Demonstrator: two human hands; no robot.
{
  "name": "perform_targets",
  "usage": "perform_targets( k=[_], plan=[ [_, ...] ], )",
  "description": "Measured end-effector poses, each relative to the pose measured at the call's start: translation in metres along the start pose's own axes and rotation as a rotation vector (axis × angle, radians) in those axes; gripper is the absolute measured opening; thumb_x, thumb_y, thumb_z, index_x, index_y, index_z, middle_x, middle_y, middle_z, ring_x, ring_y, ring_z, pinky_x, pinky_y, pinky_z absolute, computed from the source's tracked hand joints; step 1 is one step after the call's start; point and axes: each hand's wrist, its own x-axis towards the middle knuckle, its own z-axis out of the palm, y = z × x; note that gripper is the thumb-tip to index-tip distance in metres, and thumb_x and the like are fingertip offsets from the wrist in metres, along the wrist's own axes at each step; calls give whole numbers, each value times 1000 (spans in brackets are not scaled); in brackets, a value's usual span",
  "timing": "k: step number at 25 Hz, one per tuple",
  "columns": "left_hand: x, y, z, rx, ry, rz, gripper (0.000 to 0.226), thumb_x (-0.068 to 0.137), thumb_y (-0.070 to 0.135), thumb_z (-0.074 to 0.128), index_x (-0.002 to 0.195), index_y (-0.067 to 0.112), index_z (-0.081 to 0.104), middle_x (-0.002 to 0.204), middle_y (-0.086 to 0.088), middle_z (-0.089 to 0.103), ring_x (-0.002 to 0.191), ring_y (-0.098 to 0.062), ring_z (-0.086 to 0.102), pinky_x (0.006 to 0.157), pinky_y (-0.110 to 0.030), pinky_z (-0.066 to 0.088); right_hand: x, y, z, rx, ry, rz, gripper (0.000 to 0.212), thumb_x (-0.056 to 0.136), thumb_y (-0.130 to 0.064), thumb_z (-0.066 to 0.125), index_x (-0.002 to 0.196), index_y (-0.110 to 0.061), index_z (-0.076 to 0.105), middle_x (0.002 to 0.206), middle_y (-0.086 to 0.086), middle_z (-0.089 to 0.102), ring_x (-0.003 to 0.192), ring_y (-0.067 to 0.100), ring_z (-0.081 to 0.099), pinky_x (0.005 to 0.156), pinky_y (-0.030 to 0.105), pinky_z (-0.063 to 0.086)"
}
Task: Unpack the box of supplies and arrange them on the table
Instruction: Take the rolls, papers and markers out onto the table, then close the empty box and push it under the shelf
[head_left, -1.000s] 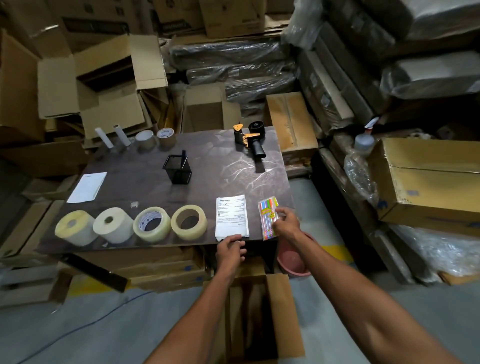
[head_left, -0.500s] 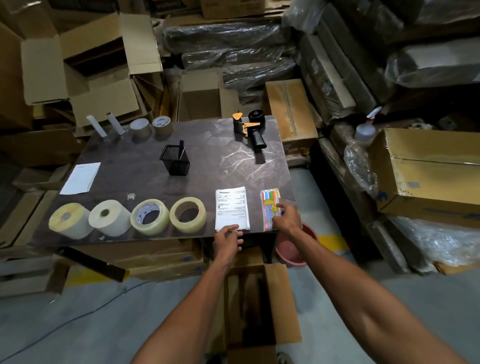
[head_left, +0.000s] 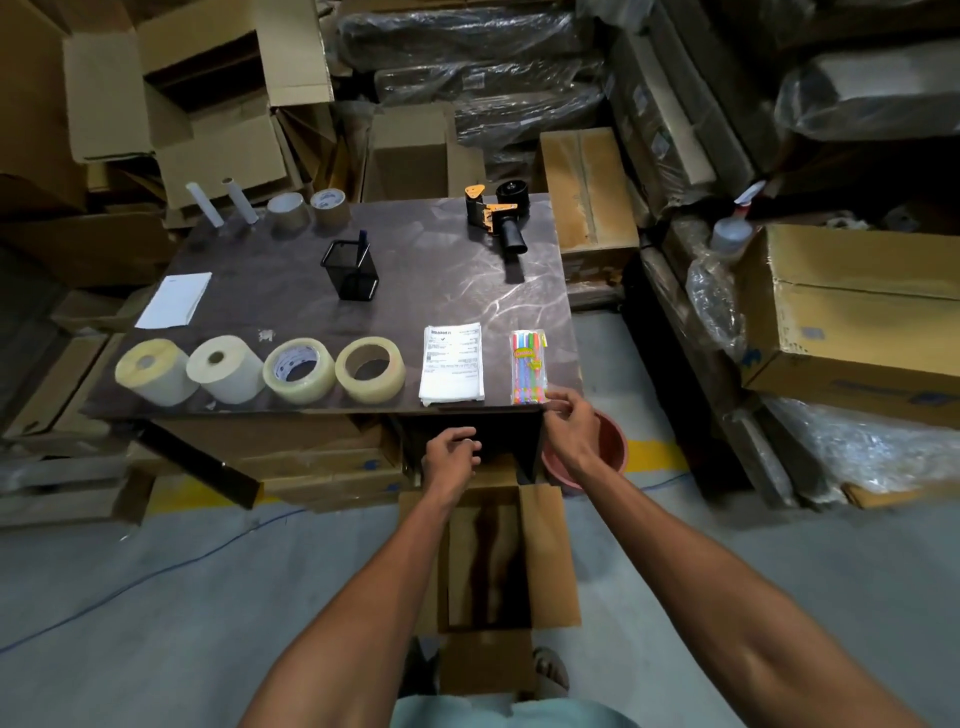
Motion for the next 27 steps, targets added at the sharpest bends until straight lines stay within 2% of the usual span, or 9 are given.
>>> perform_targets(
  k=[2,4,7,8,12,16,19,24,27],
  plan=[
    [-19,-14,3,-12,8,-12,24,91,8,53,108,14,69,92,-4,74,79,-20,69,60,-27,52,-26,13,-6,-22,-17,0,31,78,-5,56,101,-21,69,86,-1,73,80,16,66,75,27,51],
    [-40,-30,5,-26,-3,-29,23,93,7,52,108,13,68,92,-4,71,78,-19,67,60,-27,52,-49,29,-11,-29,-42,1,32,79,-4,57,103,-20,69,87,-1,73,81,15,67,77,28,53],
    [-67,-61,3,13,-29,-49,22,95,11,54,111,17,67,99,-1,70,88,-17,67,76,-32,56,-80,59,-12,-37,-98,8,28,83,-2,57,107,-15,66,91,5,71,83,20,68,68,25,54],
    [-73,-73,0,30,-39,-56,22,95,13,54,112,18,67,101,0,70,91,-16,67,81,-34,56,-90,69,-10,-37,-114,27,28,85,-1,56,108,-14,65,93,8,71,83,22,68,67,28,55],
    [-92,-130,-12,102,-79,-117,20,96,14,55,107,25,67,106,0,70,97,-16,66,88,-36,57,-132,127,2,-123,-162,118,28,87,-12,57,111,-24,60,96,2,69,87,21,67,80,43,59],
    [-106,-199,-34,200,-98,-151,22,94,14,57,97,33,66,105,-1,72,100,-21,67,93,-43,56,-185,178,25,-179,-233,201,33,88,-5,57,119,-14,60,104,4,66,96,22,63,84,32,54],
    [-110,-265,-51,265,-103,-168,22,93,14,56,99,30,69,104,-4,73,99,-25,68,90,-42,56,-214,232,55,-219,-319,216,40,87,-3,58,126,-11,60,112,6,64,99,17,59,88,25,47],
    [-104,-370,-66,440,-102,-217,27,94,10,52,114,15,69,119,-7,69,104,-26,65,91,-32,52,-234,332,100,-345,-415,265,41,88,-10,57,129,-13,58,118,11,67,106,27,63,97,36,50],
    [-87,-427,-67,507,-150,-234,31,94,13,55,124,16,65,121,-9,65,103,-27,64,89,-30,49,-238,393,118,-441,-480,289,44,88,-18,59,132,-13,57,121,12,66,109,29,63,96,36,50]
  ],
)
